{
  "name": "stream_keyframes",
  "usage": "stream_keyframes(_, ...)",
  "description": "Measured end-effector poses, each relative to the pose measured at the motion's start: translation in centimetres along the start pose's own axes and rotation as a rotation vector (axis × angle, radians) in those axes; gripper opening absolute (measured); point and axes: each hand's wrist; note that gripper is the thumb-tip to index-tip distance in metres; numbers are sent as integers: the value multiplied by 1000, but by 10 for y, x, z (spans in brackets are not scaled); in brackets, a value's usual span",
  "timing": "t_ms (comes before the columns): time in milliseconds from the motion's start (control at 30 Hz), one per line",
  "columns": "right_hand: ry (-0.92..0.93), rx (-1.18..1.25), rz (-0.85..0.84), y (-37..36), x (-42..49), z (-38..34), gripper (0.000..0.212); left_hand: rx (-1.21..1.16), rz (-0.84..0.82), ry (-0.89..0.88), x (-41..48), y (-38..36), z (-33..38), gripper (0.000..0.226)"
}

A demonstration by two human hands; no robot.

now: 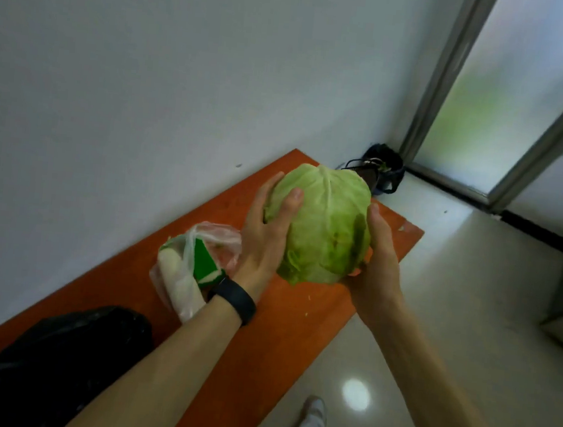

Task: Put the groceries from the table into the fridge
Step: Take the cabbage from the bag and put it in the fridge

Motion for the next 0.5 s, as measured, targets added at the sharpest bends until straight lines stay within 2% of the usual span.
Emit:
stream_keyframes(100,241,-110,162,39,-39,-39,70,-197,-111,79,1,-38,22,60)
stream_keyframes(200,447,-249,402,80,-65,-65,84,-380,-323,273,-5,-87,39,65)
stream_keyframes(267,518,-332,458,103,-76,-79,90,-343,-438,283,-17,-126,46,65)
stream_keyframes(333,537,-284,462,129,-88,-92,91,-237,-490,200,-35,-167,50,55)
stream_keyframes(433,563,-205,536,177,-122,-102,75,-164,-597,171,-69,-228,48,61)
stream_keyframes(500,591,-182,635,216,-147,-102,72,-175,-693,184,-94,-269,39,67)
Point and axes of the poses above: each hand's wrist, its own x-axis towards the middle knuckle, its own y-axis out of the back of the hand, z = x × y, and after that the axes turned 11 degrees about -x, right-handed
